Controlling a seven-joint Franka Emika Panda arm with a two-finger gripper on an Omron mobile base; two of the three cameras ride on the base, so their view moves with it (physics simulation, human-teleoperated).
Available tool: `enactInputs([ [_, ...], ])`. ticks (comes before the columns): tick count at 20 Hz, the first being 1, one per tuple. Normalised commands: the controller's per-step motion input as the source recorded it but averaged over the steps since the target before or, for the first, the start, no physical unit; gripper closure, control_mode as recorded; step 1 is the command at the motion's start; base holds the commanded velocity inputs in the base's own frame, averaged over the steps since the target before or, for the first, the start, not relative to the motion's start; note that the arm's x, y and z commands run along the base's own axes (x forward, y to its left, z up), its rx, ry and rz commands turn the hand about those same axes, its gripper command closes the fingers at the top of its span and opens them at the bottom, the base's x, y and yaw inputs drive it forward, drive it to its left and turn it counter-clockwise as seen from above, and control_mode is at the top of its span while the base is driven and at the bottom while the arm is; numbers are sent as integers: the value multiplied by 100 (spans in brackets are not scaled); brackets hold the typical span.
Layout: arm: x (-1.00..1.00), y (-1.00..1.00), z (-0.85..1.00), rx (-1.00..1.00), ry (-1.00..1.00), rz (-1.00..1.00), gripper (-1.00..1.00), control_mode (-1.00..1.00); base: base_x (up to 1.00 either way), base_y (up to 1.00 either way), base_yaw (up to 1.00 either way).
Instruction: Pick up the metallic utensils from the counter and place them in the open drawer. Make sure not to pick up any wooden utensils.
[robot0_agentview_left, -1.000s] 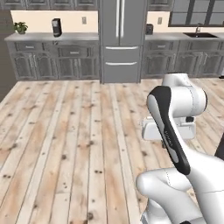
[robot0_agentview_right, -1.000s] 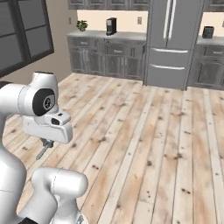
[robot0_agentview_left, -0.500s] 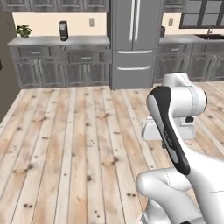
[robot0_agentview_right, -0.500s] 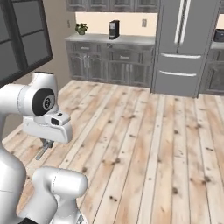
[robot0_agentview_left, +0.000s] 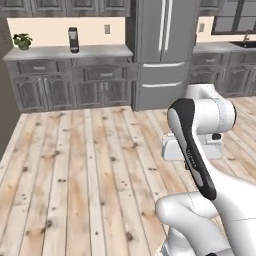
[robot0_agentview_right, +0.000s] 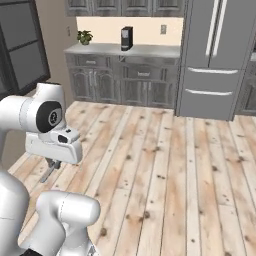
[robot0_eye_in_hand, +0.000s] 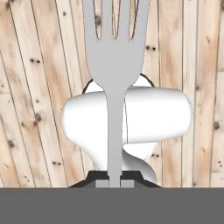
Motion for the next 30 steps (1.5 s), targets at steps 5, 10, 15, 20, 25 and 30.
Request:
enactInputs([
  [5,0,0,0,0,0,0,100,100,100,67,-18],
  [10,0,0,0,0,0,0,100,100,100,68,-19],
  [15,0,0,0,0,0,0,100,100,100,51,-29],
  [20,0,0,0,0,0,0,100,100,100,47,-34],
  [25,0,0,0,0,0,0,100,100,83,59,-31],
  [30,0,0,0,0,0,0,100,100,70,64,-34],
])
